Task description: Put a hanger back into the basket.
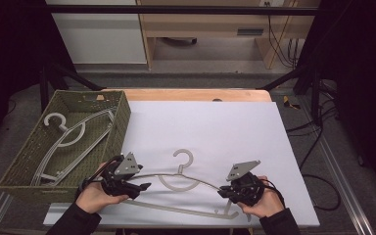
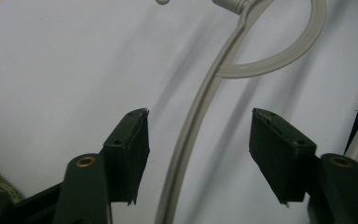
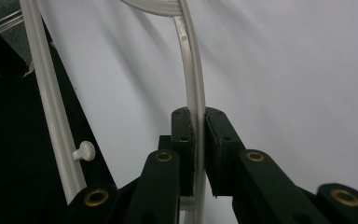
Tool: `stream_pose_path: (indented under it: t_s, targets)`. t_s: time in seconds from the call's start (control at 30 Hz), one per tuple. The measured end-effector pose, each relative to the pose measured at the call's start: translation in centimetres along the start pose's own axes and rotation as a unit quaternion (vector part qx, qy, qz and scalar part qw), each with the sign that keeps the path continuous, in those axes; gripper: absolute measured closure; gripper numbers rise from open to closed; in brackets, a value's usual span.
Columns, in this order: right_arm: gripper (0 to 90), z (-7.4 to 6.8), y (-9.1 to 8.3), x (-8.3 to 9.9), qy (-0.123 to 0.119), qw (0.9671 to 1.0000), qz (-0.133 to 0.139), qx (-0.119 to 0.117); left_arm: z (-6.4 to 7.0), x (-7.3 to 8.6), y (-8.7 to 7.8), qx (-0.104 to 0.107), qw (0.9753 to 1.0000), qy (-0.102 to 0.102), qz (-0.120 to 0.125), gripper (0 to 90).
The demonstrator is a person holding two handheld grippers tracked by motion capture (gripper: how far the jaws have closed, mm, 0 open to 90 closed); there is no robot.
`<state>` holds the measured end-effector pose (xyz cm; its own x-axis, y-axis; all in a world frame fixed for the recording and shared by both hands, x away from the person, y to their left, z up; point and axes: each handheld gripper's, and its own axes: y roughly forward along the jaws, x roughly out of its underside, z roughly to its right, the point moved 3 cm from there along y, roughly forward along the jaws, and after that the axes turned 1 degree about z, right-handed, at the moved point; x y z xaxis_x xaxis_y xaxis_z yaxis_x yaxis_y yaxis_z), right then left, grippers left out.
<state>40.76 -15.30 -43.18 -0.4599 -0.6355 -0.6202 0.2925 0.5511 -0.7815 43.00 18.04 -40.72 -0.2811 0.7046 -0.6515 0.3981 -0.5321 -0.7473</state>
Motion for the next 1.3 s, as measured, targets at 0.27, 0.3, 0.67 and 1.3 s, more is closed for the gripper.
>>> stream_pose_path:
  t_s: [0.27, 0.3, 0.67, 1.3]
  targets:
    - [83.1, -0.4, -0.4, -0.1, -0.016, 0.9997, 0.011, -0.017, 0.2, 0.3, 0.6, 0.025, 0.9991, 0.006, -0.033, 53.9]
    - [83.1, -0.4, -0.3, -0.1, -0.017, 0.9997, 0.010, -0.017, 0.1, 0.4, 0.7, 0.027, 0.9987, 0.011, -0.042, 55.6]
    - [82.5, -0.4, 0.1, 0.1, -0.033, 0.9991, 0.003, -0.026, 1.0, 0.4, 1.4, 0.038, 0.9966, 0.028, -0.068, 77.1]
    - [56.0, 2.0, -2.2, 0.0, 0.030, 0.9896, 0.128, 0.058, 1.6, -0.4, 0.2, 0.032, 0.9993, -0.005, -0.018, 82.6]
